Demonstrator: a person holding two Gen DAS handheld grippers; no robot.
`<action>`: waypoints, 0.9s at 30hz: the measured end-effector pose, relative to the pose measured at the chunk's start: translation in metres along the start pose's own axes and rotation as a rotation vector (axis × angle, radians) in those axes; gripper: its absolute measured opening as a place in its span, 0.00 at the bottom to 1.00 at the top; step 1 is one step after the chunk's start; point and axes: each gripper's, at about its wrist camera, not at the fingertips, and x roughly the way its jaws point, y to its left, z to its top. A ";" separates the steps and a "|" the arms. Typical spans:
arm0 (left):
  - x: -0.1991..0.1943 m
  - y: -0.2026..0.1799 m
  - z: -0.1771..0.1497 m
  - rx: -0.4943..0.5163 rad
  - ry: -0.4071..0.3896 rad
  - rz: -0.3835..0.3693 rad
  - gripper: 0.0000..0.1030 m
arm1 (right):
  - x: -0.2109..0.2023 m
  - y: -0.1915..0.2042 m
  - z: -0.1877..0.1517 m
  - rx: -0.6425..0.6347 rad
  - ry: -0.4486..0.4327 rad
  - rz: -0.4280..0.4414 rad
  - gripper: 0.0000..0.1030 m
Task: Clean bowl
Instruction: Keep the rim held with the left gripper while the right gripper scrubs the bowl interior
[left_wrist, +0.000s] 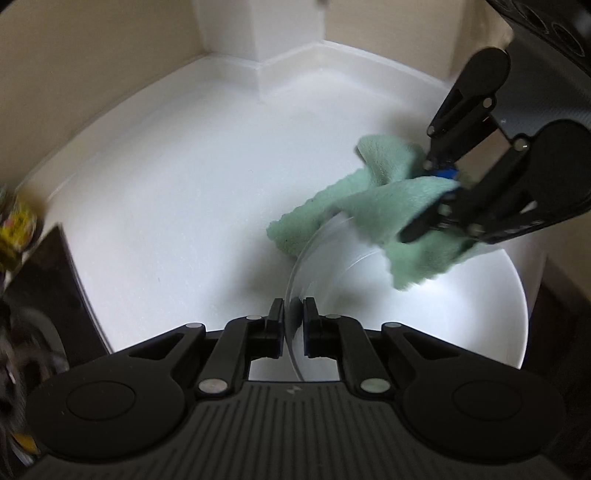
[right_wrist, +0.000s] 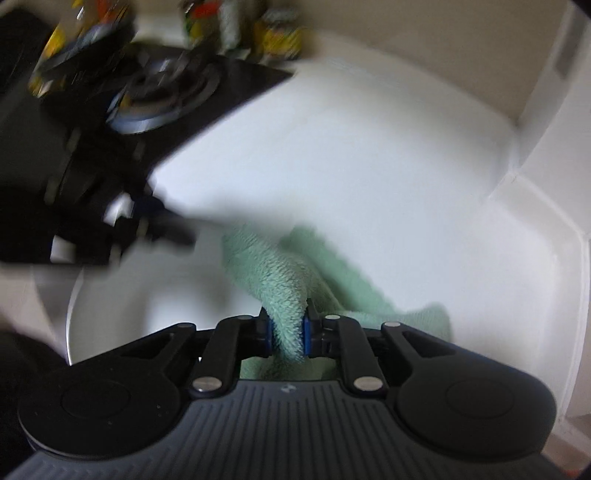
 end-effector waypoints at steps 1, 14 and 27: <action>0.002 0.000 0.003 0.033 -0.003 -0.016 0.08 | 0.002 0.000 -0.003 -0.032 0.028 0.020 0.12; 0.023 0.011 0.011 -0.030 -0.027 0.042 0.12 | 0.017 -0.007 0.037 -0.074 -0.039 -0.071 0.14; 0.029 0.017 0.009 0.014 -0.028 0.018 0.08 | 0.010 -0.012 0.009 -0.040 0.042 -0.024 0.13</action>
